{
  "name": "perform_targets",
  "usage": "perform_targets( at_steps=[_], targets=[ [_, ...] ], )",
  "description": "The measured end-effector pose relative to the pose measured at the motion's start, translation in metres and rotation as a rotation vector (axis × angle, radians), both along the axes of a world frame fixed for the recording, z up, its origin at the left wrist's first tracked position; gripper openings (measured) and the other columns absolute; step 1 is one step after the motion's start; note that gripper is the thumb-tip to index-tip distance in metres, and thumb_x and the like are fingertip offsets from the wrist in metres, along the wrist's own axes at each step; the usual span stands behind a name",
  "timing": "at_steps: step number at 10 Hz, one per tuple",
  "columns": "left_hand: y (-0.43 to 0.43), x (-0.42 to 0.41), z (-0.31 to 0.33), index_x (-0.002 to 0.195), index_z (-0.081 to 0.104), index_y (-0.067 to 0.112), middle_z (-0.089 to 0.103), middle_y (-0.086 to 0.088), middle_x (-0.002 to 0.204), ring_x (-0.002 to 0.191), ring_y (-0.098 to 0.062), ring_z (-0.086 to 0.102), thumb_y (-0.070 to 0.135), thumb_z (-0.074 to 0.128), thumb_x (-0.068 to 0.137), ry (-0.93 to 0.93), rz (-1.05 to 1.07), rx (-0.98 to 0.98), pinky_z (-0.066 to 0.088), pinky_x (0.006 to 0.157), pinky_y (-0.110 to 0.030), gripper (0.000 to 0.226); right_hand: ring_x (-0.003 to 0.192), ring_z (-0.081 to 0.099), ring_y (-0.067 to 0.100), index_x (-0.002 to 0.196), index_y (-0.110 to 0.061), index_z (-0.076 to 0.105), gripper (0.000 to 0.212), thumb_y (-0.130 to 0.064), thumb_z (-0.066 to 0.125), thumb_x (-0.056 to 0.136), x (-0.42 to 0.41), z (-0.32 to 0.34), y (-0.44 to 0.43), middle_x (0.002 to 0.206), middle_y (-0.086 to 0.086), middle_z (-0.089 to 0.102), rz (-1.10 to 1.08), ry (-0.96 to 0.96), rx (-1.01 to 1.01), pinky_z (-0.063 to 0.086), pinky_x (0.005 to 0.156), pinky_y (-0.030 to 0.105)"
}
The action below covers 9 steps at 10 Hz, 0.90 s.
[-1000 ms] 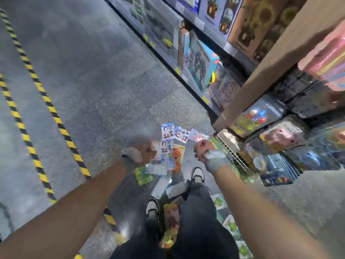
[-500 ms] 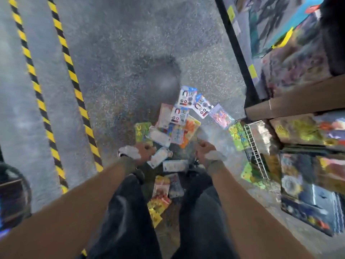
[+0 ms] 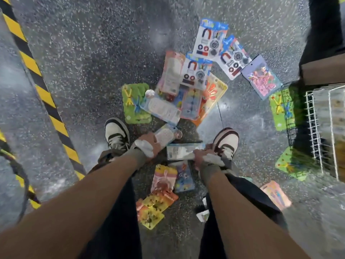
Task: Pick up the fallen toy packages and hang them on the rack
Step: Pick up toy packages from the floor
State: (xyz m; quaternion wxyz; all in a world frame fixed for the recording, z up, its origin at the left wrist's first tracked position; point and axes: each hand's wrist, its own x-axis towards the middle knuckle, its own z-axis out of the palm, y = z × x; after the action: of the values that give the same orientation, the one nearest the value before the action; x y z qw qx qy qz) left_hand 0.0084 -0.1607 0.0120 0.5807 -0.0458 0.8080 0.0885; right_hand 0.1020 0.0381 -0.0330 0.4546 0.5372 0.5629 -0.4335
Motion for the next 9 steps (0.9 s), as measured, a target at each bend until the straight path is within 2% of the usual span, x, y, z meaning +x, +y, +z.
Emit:
perform_targets(
  at_steps=[1, 2, 3, 4, 5, 6, 7, 8, 9],
  targets=[
    [0.001, 0.009, -0.068, 0.141, 0.034, 0.007, 0.043, -0.016, 0.144, 0.127, -0.034, 0.048, 0.04, 0.057, 0.095, 0.047, -0.108, -0.081, 0.043, 0.094, -0.039, 0.061, 0.083, 0.053, 0.02, 0.128, -0.003, 0.054, 0.052, -0.035, 0.059, 0.086, 0.03, -0.079, 0.003, 0.102, 0.007, 0.053, -0.146, -0.065, -0.008, 0.052, 0.083, 0.04],
    [0.006, 0.016, -0.099, 0.147, 0.023, 0.006, 0.031, -0.018, 0.15, 0.136, -0.037, 0.035, 0.043, 0.057, 0.095, 0.071, -0.189, -0.035, 0.035, 0.106, -0.042, 0.072, 0.07, 0.048, 0.013, 0.107, -0.018, 0.05, 0.021, -0.035, 0.053, 0.094, 0.029, -0.089, -0.001, 0.084, -0.001, 0.049, -0.222, -0.105, -0.018, 0.05, 0.073, 0.034],
    [0.013, 0.022, -0.13, 0.149, 0.016, 0.011, 0.026, -0.013, 0.15, 0.14, -0.035, 0.028, 0.054, 0.066, 0.085, 0.067, -0.242, -0.016, 0.038, 0.109, -0.047, 0.091, 0.065, 0.041, 0.011, 0.094, -0.022, 0.052, 0.018, -0.039, 0.047, 0.099, 0.031, -0.109, -0.003, 0.077, -0.004, 0.041, -0.28, -0.113, 0.001, 0.042, 0.064, 0.029],
    [0.02, 0.028, -0.151, 0.149, 0.009, 0.007, 0.026, -0.014, 0.147, 0.135, -0.035, 0.033, 0.056, 0.065, 0.085, 0.13, -0.33, 0.01, 0.04, 0.104, -0.045, 0.098, 0.063, 0.036, 0.011, 0.137, -0.017, 0.045, 0.05, -0.046, 0.05, 0.097, 0.031, -0.129, -0.006, 0.076, -0.005, 0.036, -0.301, -0.119, 0.031, 0.036, 0.06, 0.029],
    [0.021, 0.031, -0.159, 0.147, 0.011, 0.008, 0.028, -0.013, 0.141, 0.129, -0.036, 0.038, 0.062, 0.07, 0.077, 0.146, -0.395, 0.025, 0.045, 0.098, -0.045, 0.106, 0.067, 0.042, 0.013, 0.133, -0.018, 0.049, 0.047, -0.048, 0.049, 0.096, 0.032, -0.14, -0.008, 0.079, -0.003, 0.042, -0.295, -0.144, 0.031, 0.041, 0.064, 0.03],
    [0.022, 0.033, -0.168, 0.143, 0.012, 0.012, 0.029, -0.013, 0.139, 0.124, -0.037, 0.042, 0.049, 0.071, 0.081, 0.152, -0.453, -0.002, 0.049, 0.093, -0.045, 0.093, 0.097, 0.052, 0.023, 0.138, -0.009, 0.048, 0.052, -0.039, 0.052, 0.095, 0.035, -0.162, -0.005, 0.11, 0.005, 0.05, -0.263, -0.154, 0.002, 0.052, 0.089, 0.042],
    [0.024, 0.03, -0.172, 0.144, 0.014, 0.014, 0.033, -0.014, 0.138, 0.124, -0.039, 0.044, 0.024, 0.057, 0.094, 0.155, -0.453, -0.016, 0.051, 0.089, -0.046, 0.066, 0.089, 0.056, 0.021, 0.132, -0.01, 0.049, 0.042, -0.029, 0.051, 0.096, 0.027, -0.16, -0.004, 0.102, 0.005, 0.053, -0.296, -0.138, -0.049, 0.053, 0.092, 0.042],
    [0.025, 0.025, -0.172, 0.145, 0.014, 0.013, 0.039, -0.016, 0.138, 0.122, -0.042, 0.048, 0.017, 0.053, 0.096, 0.086, -0.456, -0.028, 0.049, 0.092, -0.048, 0.063, 0.074, 0.052, 0.014, 0.124, -0.014, 0.043, 0.024, -0.013, 0.041, 0.101, 0.016, -0.145, -0.003, 0.086, 0.001, 0.046, -0.386, -0.137, -0.139, 0.052, 0.072, 0.031],
    [0.025, 0.012, -0.171, 0.148, 0.015, 0.011, 0.051, -0.019, 0.134, 0.113, -0.039, 0.058, 0.013, 0.055, 0.095, -0.053, -0.411, -0.035, 0.051, 0.083, -0.045, 0.067, 0.082, 0.058, 0.02, 0.141, -0.003, 0.04, 0.044, -0.011, 0.047, 0.098, 0.015, -0.138, -0.003, 0.101, 0.007, 0.054, -0.393, -0.101, -0.126, 0.056, 0.073, 0.035]
  ],
)
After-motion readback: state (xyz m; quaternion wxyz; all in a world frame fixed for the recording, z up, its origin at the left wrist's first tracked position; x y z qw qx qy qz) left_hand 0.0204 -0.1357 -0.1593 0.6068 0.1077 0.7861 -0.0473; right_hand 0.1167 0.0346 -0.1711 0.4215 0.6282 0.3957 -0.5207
